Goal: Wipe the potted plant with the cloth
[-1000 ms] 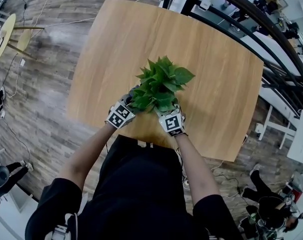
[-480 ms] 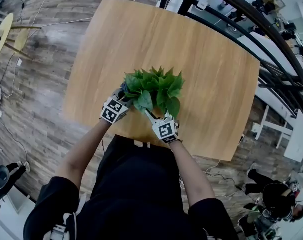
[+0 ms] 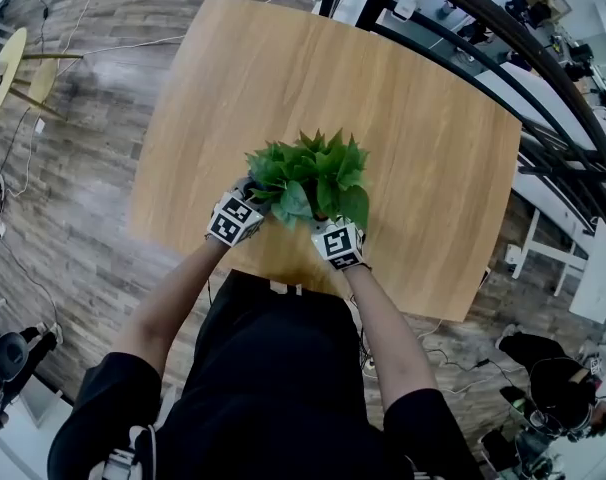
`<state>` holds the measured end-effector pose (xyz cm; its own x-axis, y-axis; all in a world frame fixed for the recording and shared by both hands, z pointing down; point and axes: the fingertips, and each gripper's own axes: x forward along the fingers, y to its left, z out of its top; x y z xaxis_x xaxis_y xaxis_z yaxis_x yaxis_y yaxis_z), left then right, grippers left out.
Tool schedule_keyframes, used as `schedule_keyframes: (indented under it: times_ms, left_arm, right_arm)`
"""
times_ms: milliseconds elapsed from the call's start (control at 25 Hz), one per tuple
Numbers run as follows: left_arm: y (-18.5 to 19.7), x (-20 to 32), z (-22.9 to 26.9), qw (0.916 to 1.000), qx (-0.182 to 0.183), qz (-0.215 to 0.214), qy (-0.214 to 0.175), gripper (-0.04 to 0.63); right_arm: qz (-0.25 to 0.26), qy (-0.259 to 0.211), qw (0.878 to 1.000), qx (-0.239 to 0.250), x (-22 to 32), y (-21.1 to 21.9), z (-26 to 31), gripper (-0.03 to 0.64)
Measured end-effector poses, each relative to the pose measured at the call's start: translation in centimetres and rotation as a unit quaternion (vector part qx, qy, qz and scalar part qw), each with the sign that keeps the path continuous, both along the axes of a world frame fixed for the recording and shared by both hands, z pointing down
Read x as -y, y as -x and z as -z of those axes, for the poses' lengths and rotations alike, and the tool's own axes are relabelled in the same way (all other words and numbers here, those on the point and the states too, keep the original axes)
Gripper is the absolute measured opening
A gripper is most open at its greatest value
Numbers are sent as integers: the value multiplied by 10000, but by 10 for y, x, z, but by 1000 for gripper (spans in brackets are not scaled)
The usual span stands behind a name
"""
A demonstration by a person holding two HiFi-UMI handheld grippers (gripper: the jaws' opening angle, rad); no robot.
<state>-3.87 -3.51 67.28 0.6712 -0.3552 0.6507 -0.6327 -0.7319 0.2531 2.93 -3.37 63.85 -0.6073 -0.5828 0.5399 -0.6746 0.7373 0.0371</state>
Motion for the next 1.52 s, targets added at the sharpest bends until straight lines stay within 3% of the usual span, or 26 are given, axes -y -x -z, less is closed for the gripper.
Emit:
schedule_keyframes:
  times_ms: [160,360,560,800,1080,1200,1400,1520]
  left_arm:
    - [-15,-21,-2,9995,-59,-319,-40,133]
    - [-14,-22,-3,9997,-103,-218,-27,133]
    - [-1,-7,1,9999,-78,-48,-98,133]
    - [11,8,4,9996,34,153,-222,133]
    - [9,20,11,9989,-143,364,-242,133]
    - [8,20,13,9983,-217,486,-231,133]
    - [-8,-6,9,9997,-200,35,-116,133]
    - [-15,-14,10,9992,-378,108,-56,133]
  right_arm:
    - [-70,-23,10000,31,3,-1,2,270]
    - [142,-24,9999,64,-2,3,2,270]
    - [404,321,9971,566,-28,21,10,270]
    - [-329,151,9993,4,-12,-9,-3,270]
    - [362,-151,9992,-101,9,3,9,272]
    - [298,-100,9995,-9,11,4,9,270]
    - [51,-105,9999,95,14,2,10,270]
    - [145,-133,9998,63,12,4,11,270]
